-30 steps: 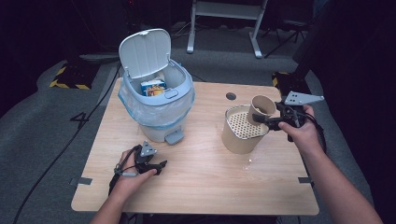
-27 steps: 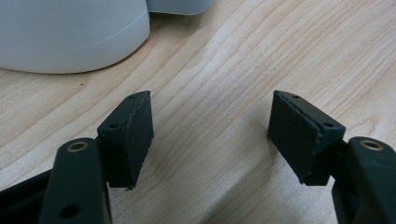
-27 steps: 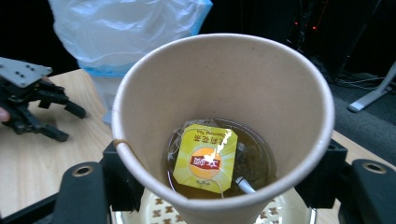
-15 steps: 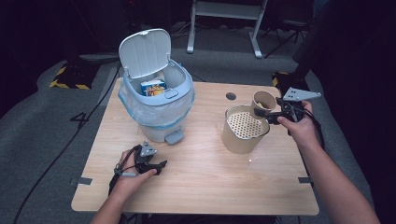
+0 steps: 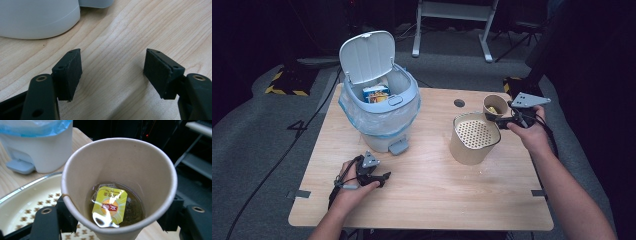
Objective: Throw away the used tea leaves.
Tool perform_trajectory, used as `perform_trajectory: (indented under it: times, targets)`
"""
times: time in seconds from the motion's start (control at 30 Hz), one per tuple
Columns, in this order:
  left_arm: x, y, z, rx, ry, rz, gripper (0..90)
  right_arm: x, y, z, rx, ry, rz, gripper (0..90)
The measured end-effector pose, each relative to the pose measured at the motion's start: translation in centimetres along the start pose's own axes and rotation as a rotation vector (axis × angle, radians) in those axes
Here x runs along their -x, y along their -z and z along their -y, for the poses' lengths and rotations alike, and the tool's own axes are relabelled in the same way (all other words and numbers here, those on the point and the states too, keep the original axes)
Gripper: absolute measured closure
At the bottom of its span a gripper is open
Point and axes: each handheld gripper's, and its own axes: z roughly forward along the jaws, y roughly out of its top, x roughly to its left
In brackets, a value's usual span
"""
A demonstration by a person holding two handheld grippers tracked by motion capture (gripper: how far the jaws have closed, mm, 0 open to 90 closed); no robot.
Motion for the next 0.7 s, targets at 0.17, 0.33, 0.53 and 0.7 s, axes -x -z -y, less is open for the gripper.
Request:
perform_trajectory:
  times: [0.17,0.33,0.53,0.7]
  targets:
    - [0.0,0.0,0.0,0.0,0.0,0.0,31.2,-0.4,-0.1,-0.3,-0.004,0.155,0.038,34.0]
    - [0.0,0.0,0.0,0.0,0.0,-0.001,31.2,-1.1,0.0,-0.8,-0.026,0.276,0.091,34.4]
    - [0.0,0.0,0.0,0.0,0.0,0.0,31.2,-2.2,0.1,-1.3,-0.101,0.481,0.173,34.7]
    - [0.0,0.0,0.0,0.0,0.0,-0.001,31.2,-2.9,0.2,-1.6,-0.178,0.665,0.25,35.0]
